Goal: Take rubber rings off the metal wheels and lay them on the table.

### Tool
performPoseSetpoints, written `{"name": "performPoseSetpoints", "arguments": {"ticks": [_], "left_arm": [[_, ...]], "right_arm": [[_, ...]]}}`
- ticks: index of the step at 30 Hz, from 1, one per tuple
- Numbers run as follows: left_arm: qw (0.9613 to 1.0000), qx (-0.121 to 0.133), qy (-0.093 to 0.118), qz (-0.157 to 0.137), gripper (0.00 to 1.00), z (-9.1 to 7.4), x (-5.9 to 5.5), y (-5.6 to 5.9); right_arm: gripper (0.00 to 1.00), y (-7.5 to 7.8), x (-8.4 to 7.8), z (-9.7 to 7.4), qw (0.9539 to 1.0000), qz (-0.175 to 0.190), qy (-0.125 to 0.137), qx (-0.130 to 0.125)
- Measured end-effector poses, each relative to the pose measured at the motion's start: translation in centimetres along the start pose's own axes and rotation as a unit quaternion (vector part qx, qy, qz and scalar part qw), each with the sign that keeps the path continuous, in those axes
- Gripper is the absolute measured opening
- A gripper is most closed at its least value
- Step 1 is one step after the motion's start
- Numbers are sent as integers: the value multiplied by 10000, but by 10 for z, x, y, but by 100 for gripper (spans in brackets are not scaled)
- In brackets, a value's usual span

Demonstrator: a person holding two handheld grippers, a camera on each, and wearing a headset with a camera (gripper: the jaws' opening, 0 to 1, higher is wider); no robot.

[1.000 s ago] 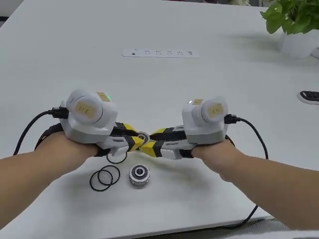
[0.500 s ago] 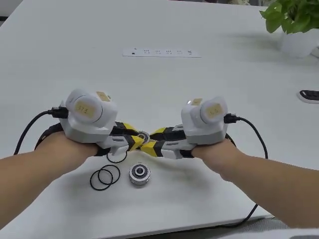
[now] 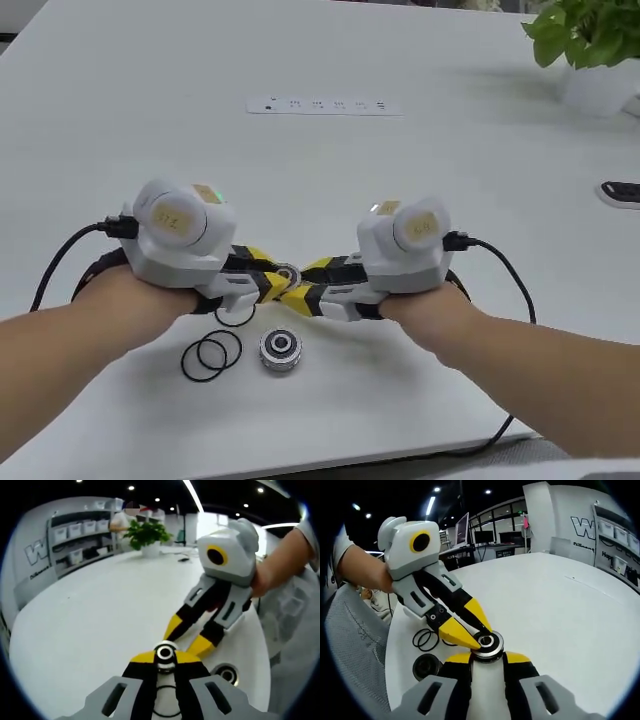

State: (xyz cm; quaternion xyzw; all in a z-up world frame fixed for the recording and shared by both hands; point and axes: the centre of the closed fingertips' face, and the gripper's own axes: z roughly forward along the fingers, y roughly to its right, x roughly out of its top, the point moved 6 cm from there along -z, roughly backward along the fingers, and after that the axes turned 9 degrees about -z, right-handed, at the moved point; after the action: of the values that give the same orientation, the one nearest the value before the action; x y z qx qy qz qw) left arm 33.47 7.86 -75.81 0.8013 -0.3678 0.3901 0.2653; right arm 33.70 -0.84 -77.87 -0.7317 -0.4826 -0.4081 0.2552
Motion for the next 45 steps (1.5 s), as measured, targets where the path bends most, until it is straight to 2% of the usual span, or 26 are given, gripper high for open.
{"name": "performPoseSetpoints", "arguments": {"ticks": [22, 25, 27, 30, 32, 36, 45], "left_arm": [[10000, -4, 19, -16, 12, 0, -1, 0], [10000, 5, 14, -18, 12, -1, -1, -1], [10000, 3, 17, -24, 12, -1, -1, -1], [10000, 19, 16, -29, 12, -1, -1, -1], [10000, 30, 31, -40, 12, -2, -1, -1], [10000, 31, 47, -47, 12, -2, -2, -1], [10000, 34, 59, -35, 12, -2, -2, -2]], "right_arm": [[14, 2, -3, -5, 9998, 58, -38, 201], [9, 2, -4, -7, 9997, 71, -67, 240], [1, 2, -6, -8, 9996, 23, -113, 267], [1, 2, -6, -7, 9996, 36, -104, 251], [1, 3, -6, -7, 9995, 196, -81, 242], [0, 7, -8, -7, 9957, 891, 95, 215], [0, 12, -7, -11, 9909, 1308, 294, 147]]}}
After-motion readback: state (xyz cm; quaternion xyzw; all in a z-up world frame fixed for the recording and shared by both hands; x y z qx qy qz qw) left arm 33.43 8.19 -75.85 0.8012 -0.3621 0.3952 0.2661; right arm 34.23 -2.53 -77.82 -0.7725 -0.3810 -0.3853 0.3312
